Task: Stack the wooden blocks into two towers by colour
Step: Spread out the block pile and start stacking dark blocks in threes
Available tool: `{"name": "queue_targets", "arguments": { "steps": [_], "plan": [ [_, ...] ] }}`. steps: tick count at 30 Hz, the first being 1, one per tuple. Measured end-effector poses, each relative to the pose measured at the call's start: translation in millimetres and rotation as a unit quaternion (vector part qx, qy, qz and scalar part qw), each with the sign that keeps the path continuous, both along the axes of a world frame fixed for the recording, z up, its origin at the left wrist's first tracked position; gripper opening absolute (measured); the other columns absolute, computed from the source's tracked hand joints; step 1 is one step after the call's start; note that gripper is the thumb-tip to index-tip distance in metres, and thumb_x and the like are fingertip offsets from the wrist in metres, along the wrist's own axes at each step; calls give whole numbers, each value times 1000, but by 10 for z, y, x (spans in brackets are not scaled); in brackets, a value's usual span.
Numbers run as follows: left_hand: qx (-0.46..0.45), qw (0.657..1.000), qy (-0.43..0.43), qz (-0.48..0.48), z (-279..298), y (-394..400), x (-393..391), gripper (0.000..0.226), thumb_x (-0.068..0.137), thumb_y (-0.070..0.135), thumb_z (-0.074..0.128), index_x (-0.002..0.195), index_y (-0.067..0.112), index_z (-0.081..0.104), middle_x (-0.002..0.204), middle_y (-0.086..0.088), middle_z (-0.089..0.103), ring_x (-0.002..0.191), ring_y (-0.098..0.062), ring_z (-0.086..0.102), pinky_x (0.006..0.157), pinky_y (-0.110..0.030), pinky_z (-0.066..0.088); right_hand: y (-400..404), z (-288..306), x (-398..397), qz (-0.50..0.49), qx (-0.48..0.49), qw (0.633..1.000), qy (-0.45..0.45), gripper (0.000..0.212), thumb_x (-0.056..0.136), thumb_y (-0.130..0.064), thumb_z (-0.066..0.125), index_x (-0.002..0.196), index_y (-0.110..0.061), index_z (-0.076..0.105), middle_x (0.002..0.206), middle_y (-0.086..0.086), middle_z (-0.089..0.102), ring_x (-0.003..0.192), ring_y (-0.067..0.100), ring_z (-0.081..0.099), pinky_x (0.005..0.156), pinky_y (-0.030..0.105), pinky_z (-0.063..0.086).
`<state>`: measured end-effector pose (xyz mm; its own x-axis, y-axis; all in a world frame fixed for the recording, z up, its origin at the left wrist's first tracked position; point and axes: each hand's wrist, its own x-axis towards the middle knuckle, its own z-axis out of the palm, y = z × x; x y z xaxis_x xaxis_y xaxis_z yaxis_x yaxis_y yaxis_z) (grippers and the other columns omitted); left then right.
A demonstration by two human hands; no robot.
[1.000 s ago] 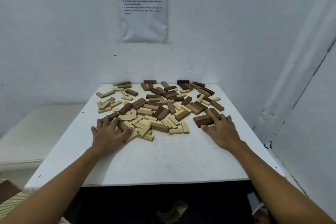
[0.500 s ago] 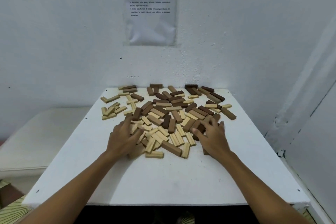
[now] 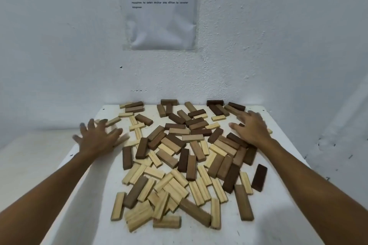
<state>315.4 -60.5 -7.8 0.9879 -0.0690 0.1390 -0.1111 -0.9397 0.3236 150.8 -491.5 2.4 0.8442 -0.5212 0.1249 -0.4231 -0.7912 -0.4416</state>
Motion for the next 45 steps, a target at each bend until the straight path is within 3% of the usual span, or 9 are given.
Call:
{"name": "queue_targets", "arguments": {
  "steps": [4,10,16,19,25,32,35,40,45],
  "plan": [
    [-4,998,36,43,-71,-93,337,76,89,61,43,147,15,26,148,-22,33,136,-47,24,110,-60,19,-273,-71,317,-82,19,991,108,80,87,-73,39,151,-27,26,159,14,18,147,38,6,114,58,7],
    [-52,989,40,-130,-45,-608,220,77,80,68,23,135,21,50,139,-11,50,126,-34,39,103,-48,28,66,20,562,12,55,996,67,62,73,-69,48,112,-24,65,114,8,67,106,31,60,91,44,49],
    [-87,980,-91,-156,45,-788,132,62,81,61,44,120,19,64,121,-7,66,113,-27,58,92,-41,46,291,154,433,125,113,981,-94,29,87,-24,69,115,-18,69,109,-4,65,104,11,58,85,18,41],
    [-108,979,-77,-156,22,-711,493,67,78,67,44,124,21,61,123,-4,64,118,-26,55,99,-45,44,4,75,594,16,69,990,-119,45,86,-38,60,124,-13,62,129,9,58,124,26,49,100,36,41],
    [-3,994,54,-96,-132,-864,956,77,90,66,41,149,17,31,157,-16,22,144,-39,13,115,-55,15,-62,-102,915,-57,18,991,116,79,90,-68,34,148,-14,31,158,15,17,143,46,13,115,58,13],
    [-39,968,-164,-187,54,-1058,505,43,82,53,47,100,21,70,98,-2,71,98,-30,62,76,-38,45,222,133,617,11,-47,998,-45,34,88,-49,56,109,-27,70,120,0,64,106,24,58,84,34,43],
    [-63,956,-136,-251,60,-1227,578,64,79,57,42,123,16,63,129,-9,60,125,-30,48,97,-39,41,228,191,824,27,-83,993,-77,46,93,-41,55,130,-14,59,138,9,52,128,28,43,97,39,39],
    [95,934,7,-345,-30,-1681,582,104,72,82,8,156,20,8,163,-6,-7,149,-20,-14,120,-44,-7,414,-103,1156,87,-96,980,149,85,94,-67,23,155,-9,9,161,18,-7,148,36,-8,120,51,2],
    [118,932,-34,-340,59,-1633,439,103,70,79,4,150,21,30,159,-6,25,147,-21,18,120,-41,9,520,-10,978,105,-87,989,64,64,96,-59,34,138,-13,48,145,14,45,134,31,40,109,47,32]
  ]
}}
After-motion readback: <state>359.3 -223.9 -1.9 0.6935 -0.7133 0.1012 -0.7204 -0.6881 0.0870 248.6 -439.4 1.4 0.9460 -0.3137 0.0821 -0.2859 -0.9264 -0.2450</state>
